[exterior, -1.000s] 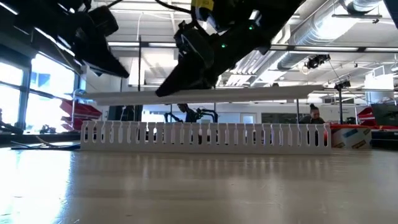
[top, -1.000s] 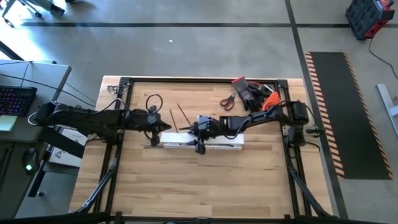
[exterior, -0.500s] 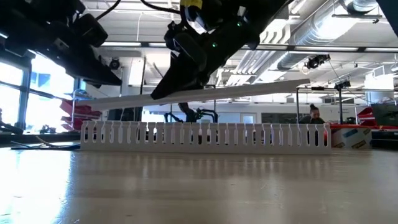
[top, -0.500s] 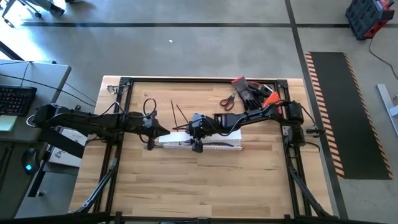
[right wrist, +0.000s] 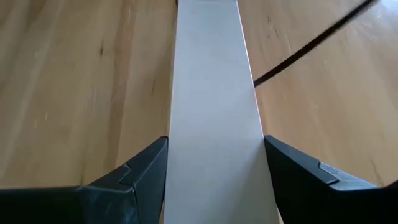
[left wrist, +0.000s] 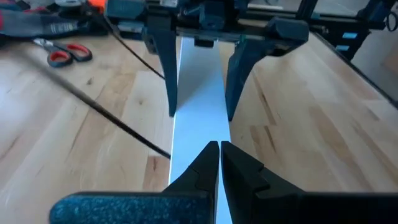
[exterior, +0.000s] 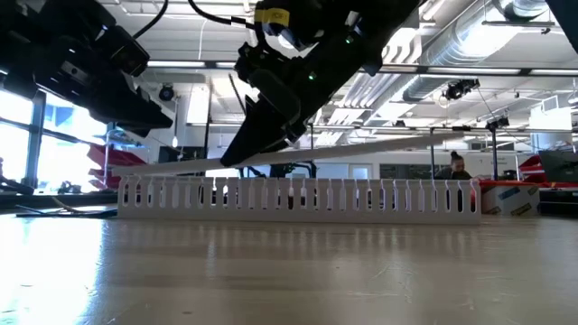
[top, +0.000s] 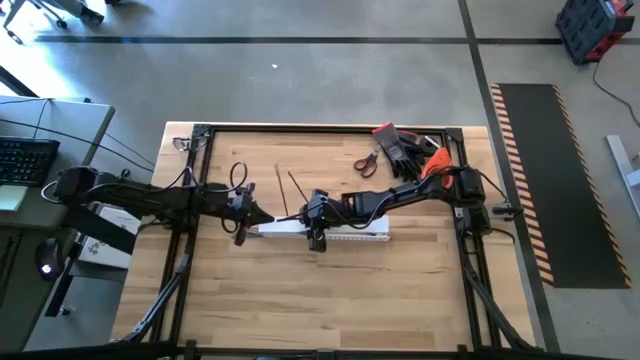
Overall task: Ziptie cables
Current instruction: Close the white cable duct
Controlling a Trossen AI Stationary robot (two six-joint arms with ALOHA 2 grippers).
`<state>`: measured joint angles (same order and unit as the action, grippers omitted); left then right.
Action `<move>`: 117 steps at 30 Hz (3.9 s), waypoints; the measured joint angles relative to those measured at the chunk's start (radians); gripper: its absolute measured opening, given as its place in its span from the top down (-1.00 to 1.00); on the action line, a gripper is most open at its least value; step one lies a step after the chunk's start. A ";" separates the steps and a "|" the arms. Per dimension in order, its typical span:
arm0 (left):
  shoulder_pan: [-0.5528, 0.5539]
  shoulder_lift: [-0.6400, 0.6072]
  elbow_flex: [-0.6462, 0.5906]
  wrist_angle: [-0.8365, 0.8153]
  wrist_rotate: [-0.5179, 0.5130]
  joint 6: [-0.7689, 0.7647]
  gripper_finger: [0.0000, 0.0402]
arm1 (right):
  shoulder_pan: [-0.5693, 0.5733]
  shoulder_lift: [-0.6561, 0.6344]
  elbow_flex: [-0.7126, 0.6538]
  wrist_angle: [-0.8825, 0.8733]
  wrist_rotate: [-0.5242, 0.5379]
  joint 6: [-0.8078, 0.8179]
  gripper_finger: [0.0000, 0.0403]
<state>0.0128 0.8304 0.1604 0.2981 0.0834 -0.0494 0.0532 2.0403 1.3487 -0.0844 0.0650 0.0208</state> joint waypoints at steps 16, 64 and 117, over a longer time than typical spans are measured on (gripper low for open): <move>0.000 0.037 0.000 0.015 -0.001 0.000 1.00 | 0.006 -0.006 0.017 -0.052 0.010 0.024 -0.07; 0.000 0.376 0.063 0.239 0.091 -0.026 1.00 | 0.012 0.028 0.019 -0.098 -0.005 0.032 -0.04; 0.200 0.430 0.088 0.290 0.163 -0.071 0.27 | -0.088 -0.081 0.142 -0.613 -0.152 -0.271 0.11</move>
<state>0.2127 1.2602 0.2485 0.5880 0.2459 -0.1200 -0.0344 1.9588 1.4910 -0.6975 -0.0874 -0.2499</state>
